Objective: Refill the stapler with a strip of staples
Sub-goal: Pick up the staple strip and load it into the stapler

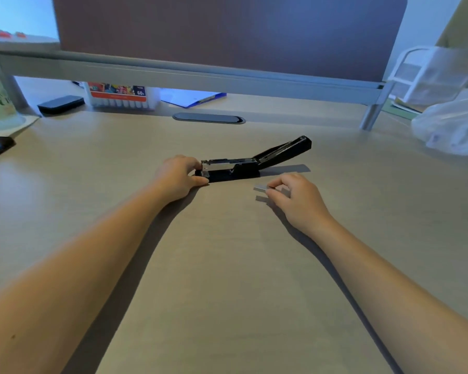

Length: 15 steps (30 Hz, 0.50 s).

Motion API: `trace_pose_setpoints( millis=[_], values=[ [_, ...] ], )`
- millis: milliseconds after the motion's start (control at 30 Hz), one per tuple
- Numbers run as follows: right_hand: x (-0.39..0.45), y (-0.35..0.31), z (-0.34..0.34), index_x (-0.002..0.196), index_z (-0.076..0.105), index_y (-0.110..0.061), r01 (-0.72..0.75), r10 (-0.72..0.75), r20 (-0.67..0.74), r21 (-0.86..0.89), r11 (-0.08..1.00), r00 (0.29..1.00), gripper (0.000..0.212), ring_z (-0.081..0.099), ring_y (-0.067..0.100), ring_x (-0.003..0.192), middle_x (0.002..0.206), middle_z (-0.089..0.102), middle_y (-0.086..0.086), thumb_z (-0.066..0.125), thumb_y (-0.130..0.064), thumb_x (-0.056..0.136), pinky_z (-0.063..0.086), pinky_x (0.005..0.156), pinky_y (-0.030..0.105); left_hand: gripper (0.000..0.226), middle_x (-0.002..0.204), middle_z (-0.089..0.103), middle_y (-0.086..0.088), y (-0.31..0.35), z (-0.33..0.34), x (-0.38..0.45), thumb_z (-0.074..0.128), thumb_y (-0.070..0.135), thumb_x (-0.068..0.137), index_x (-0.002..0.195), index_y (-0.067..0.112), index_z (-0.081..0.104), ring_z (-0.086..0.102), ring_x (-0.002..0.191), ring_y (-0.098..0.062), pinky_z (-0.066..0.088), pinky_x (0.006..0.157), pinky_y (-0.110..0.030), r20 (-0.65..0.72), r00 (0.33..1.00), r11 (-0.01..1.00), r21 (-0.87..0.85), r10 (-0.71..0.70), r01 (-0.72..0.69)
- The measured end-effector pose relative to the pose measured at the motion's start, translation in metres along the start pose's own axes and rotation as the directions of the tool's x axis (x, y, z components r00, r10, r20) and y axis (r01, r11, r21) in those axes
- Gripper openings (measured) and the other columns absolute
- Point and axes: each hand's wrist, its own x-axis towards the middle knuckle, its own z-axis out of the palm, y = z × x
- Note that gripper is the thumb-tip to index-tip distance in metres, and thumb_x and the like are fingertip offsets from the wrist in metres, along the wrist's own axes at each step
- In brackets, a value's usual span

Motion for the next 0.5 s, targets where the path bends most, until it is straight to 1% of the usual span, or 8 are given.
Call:
trace_pose_setpoints(
  millis=[67, 100, 167, 200, 300, 367, 433, 500],
  values=[
    [-0.007, -0.015, -0.003, 0.097, 0.060, -0.006, 0.047, -0.046, -0.015, 0.080, 0.996, 0.999, 0.018, 0.045, 0.013, 0.090, 0.097, 0.054, 0.004, 0.051, -0.017, 0.086, 0.030, 0.070, 0.018, 0.035, 0.115, 0.056, -0.020, 0.002, -0.003, -0.016, 0.061, 0.024, 0.078, 0.107, 0.004, 0.057, 0.048, 0.106, -0.034, 0.040, 0.092, -0.046, 0.014, 1.000, 1.000, 0.013, 0.002, -0.002],
    [-0.010, -0.022, -0.004, 0.096, 0.060, -0.006, 0.063, -0.061, -0.022, 0.121, 0.991, 0.998, 0.017, 0.048, 0.015, 0.090, 0.094, 0.053, 0.002, 0.051, -0.016, 0.086, 0.033, 0.072, 0.019, 0.036, 0.116, 0.055, -0.020, 0.003, -0.005, -0.025, 0.061, 0.024, 0.078, 0.108, 0.005, 0.056, 0.047, 0.107, -0.033, 0.039, 0.093, -0.045, 0.022, 1.000, 1.000, 0.012, 0.007, -0.007],
    [-0.016, -0.036, -0.006, 0.095, 0.060, -0.005, 0.097, -0.094, -0.030, 0.165, 0.982, 0.995, 0.017, 0.050, 0.019, 0.089, 0.091, 0.053, 0.001, 0.052, -0.016, 0.086, 0.041, 0.078, 0.028, 0.036, 0.118, 0.054, -0.019, 0.005, -0.009, -0.043, 0.061, 0.024, 0.078, 0.109, 0.005, 0.056, 0.046, 0.110, -0.032, 0.038, 0.095, -0.042, 0.036, 0.999, 1.000, -0.003, 0.019, -0.019],
    [-0.018, -0.041, -0.006, 0.094, 0.061, -0.004, 0.117, -0.113, -0.032, 0.161, 0.980, 0.993, 0.017, 0.049, 0.018, 0.088, 0.091, 0.054, 0.002, 0.052, -0.017, 0.086, 0.040, 0.078, 0.030, 0.037, 0.119, 0.054, -0.018, 0.006, -0.011, -0.052, 0.061, 0.023, 0.078, 0.110, 0.005, 0.056, 0.046, 0.111, -0.031, 0.037, 0.095, -0.041, 0.046, 0.999, 1.000, -0.006, 0.022, -0.022],
    [-0.023, -0.051, -0.003, 0.095, 0.061, -0.004, 0.185, -0.183, -0.029, 0.114, 0.976, 0.983, 0.018, 0.046, 0.014, 0.089, 0.099, 0.060, 0.009, 0.054, -0.018, 0.085, 0.030, 0.071, 0.022, 0.037, 0.123, 0.054, -0.015, 0.010, -0.016, -0.076, 0.060, 0.023, 0.079, 0.112, 0.008, 0.055, 0.045, 0.114, -0.029, 0.036, 0.096, -0.039, 0.074, 0.997, 0.999, 0.005, 0.039, -0.039],
    [-0.025, -0.056, -0.001, 0.096, 0.061, -0.005, 0.217, -0.217, -0.003, 0.092, 0.972, 0.976, 0.019, 0.045, 0.013, 0.089, 0.104, 0.062, 0.010, 0.054, -0.018, 0.085, 0.029, 0.070, 0.019, 0.037, 0.123, 0.055, -0.014, 0.012, -0.019, -0.089, 0.060, 0.024, 0.079, 0.112, 0.008, 0.055, 0.046, 0.114, -0.028, 0.036, 0.095, -0.036, 0.084, 0.995, 0.999, 0.012, 0.048, -0.049],
    [-0.027, -0.060, -0.001, 0.098, 0.061, -0.006, 0.227, -0.230, 0.021, 0.092, 0.969, 0.973, 0.020, 0.045, 0.011, 0.090, 0.104, 0.061, 0.008, 0.053, -0.019, 0.085, 0.030, 0.074, 0.020, 0.037, 0.123, 0.056, -0.013, 0.013, -0.020, -0.100, 0.060, 0.025, 0.079, 0.113, 0.010, 0.054, 0.047, 0.113, -0.027, 0.036, 0.092, -0.034, 0.095, 0.994, 0.999, 0.016, 0.047, -0.049],
    [-0.030, -0.063, 0.001, 0.098, 0.061, -0.007, 0.234, -0.238, 0.032, 0.104, 0.967, 0.971, 0.020, 0.045, 0.011, 0.089, 0.097, 0.058, 0.002, 0.054, -0.019, 0.085, 0.029, 0.071, 0.018, 0.036, 0.122, 0.056, -0.011, 0.013, -0.021, -0.107, 0.059, 0.026, 0.079, 0.112, 0.011, 0.054, 0.048, 0.111, -0.025, 0.035, 0.087, -0.032, 0.101, 0.994, 0.999, 0.015, 0.047, -0.048]
  ],
)
